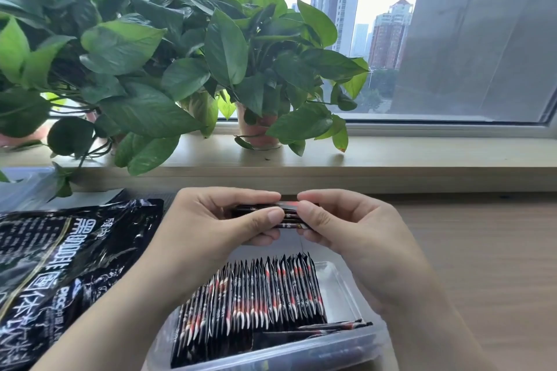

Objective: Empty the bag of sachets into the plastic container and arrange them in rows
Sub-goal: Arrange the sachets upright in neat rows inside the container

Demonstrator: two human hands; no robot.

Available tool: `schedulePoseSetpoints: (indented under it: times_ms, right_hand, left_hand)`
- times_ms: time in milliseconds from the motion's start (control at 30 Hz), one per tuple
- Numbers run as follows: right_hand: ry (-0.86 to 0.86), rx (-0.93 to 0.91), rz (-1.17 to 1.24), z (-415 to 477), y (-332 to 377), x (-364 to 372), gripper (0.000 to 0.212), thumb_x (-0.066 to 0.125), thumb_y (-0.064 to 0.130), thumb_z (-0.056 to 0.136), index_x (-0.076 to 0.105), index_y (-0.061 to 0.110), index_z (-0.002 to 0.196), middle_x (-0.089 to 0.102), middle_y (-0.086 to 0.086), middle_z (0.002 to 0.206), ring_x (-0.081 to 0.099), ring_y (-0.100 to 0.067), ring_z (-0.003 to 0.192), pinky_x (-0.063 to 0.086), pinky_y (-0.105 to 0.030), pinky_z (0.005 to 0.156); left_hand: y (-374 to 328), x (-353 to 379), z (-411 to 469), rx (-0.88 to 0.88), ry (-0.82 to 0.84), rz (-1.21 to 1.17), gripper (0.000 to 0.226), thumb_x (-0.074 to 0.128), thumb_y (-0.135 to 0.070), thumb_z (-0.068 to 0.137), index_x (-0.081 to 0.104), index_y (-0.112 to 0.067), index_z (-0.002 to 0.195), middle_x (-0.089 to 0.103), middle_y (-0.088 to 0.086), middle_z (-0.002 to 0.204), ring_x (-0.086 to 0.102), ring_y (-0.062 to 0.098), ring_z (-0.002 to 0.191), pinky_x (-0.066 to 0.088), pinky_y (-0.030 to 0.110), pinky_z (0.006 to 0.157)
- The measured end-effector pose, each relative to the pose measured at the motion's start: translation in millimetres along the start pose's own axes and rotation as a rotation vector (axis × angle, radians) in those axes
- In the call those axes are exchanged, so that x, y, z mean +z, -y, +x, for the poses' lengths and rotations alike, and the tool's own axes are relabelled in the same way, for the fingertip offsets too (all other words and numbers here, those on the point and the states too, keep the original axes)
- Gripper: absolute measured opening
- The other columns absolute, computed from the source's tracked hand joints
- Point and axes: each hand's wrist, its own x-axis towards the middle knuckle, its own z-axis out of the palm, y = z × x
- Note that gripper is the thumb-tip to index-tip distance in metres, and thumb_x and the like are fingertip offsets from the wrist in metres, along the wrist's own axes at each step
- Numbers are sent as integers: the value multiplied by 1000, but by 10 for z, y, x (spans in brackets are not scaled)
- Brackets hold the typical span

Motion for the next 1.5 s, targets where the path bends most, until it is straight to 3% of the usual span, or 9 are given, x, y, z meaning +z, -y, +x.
schedulePoseSetpoints:
  times_ms: [167, 367, 467, 567, 633, 733, 933, 1067, 1500]
  right_hand:
    - [19, 2, 23, -12, -1, -18, 42, 85, 31, 52, 82, 15, 90, 78, -10, 77, 73, -17, 72, 61, -33, 83]
    - [-20, 6, 2, -10, -1, -10, 37, 84, 30, 52, 83, 16, 85, 79, -14, 81, 74, -21, 76, 60, -39, 88]
    - [-6, -2, -62, -23, 2, -12, 30, 88, 25, 61, 82, 20, 89, 79, -10, 82, 75, -25, 79, 60, -43, 90]
    - [-12, -79, -314, -42, 10, -22, 31, 89, 27, 70, 80, 30, 99, 79, 12, 87, 74, -7, 86, 58, -22, 83]
    - [-4, -253, -591, -66, 28, -43, 40, 87, 31, 71, 76, 37, 109, 73, 25, 97, 67, 6, 97, 50, -8, 84]
    - [61, -513, -871, -70, 47, -65, 37, 85, 23, 72, 77, 33, 106, 68, 22, 102, 62, 0, 103, 44, -11, 91]
    - [83, -669, -923, -66, 35, -28, 26, 86, 15, 71, 80, 21, 95, 70, 10, 91, 63, -11, 87, 50, -22, 79]
    - [136, -675, -940, -62, 30, 14, 17, 83, 16, 73, 80, 15, 89, 69, 6, 85, 63, -13, 79, 54, -32, 72]
    - [153, -687, -967, -106, 56, 74, 8, 75, 14, 72, 78, 14, 79, 66, 5, 75, 61, -12, 67, 52, -28, 62]
  left_hand:
    - [-34, -3, 6, -48, -35, -12, 31, 84, -28, 56, 84, -17, 85, 77, 16, 73, 75, 18, 62, 58, 18, 59]
    - [-53, -13, -4, -133, 4, -63, 36, 85, -23, 55, 83, -14, 90, 78, 19, 80, 77, 21, 70, 59, 19, 64]
    - [-73, -5, -15, -140, -23, -58, 36, 85, -23, 53, 83, -12, 87, 77, 20, 78, 76, 21, 67, 59, 18, 62]
    - [-96, -9, -15, -137, -37, -35, 36, 84, -23, 53, 83, -11, 86, 77, 20, 79, 76, 21, 67, 59, 18, 62]
    - [-113, -18, -19, -131, -44, -12, 34, 85, -23, 53, 83, -12, 85, 77, 20, 79, 76, 22, 67, 59, 19, 63]
    - [-139, -21, -33, -142, -31, 33, 34, 85, -26, 52, 83, -14, 84, 77, 19, 77, 76, 21, 66, 59, 18, 62]
    - [-132, -27, -47, -213, 30, 84, 35, 87, -27, 51, 84, -17, 85, 77, 18, 76, 75, 19, 65, 58, 18, 61]
    - [-115, -32, -40, -278, 74, 115, 35, 88, -27, 52, 83, -16, 85, 77, 18, 74, 75, 19, 66, 59, 20, 61]
    - [-114, -24, -47, -251, 124, 134, 32, 85, -30, 59, 82, -14, 86, 76, 18, 73, 74, 18, 64, 58, 20, 59]
